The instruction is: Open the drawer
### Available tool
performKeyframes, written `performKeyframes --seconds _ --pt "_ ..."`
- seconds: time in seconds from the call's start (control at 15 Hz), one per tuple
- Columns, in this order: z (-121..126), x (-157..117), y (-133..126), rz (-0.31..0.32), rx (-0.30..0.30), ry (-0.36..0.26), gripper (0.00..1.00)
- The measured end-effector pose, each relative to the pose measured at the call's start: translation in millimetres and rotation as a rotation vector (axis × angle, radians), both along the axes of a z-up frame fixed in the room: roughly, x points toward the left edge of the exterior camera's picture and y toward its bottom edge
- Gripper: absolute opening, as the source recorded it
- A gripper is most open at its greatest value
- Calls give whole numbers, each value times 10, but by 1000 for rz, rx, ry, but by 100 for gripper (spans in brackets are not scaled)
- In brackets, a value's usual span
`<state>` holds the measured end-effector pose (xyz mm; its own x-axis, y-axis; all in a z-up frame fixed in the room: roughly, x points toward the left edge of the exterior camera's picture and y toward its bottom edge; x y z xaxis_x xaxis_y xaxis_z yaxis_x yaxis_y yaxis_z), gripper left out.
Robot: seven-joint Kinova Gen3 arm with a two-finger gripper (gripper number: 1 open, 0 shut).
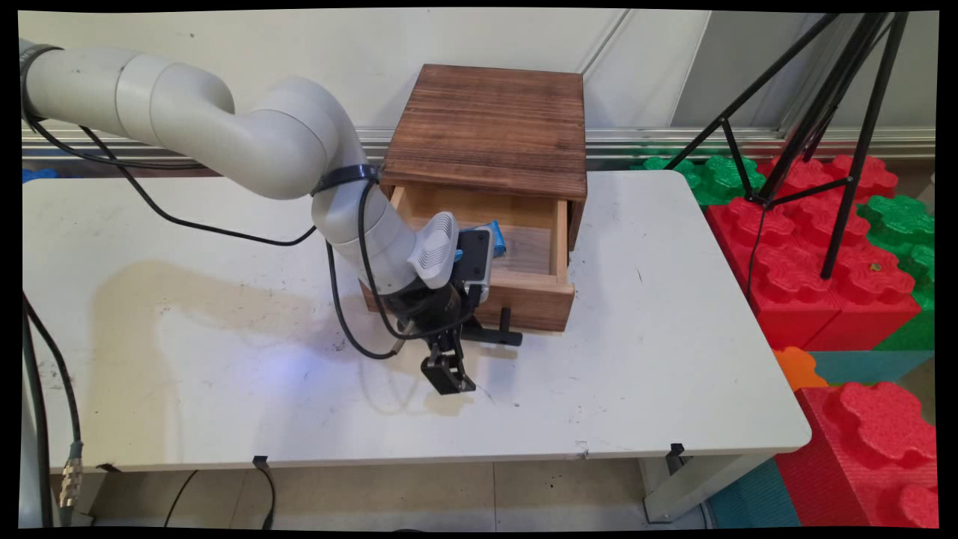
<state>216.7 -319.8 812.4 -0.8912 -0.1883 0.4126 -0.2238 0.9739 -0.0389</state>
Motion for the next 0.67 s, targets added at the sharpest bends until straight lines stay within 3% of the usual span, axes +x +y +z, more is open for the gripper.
performKeyframes --seconds 0.67 --pt "14 -60 155 1 11 7 100"
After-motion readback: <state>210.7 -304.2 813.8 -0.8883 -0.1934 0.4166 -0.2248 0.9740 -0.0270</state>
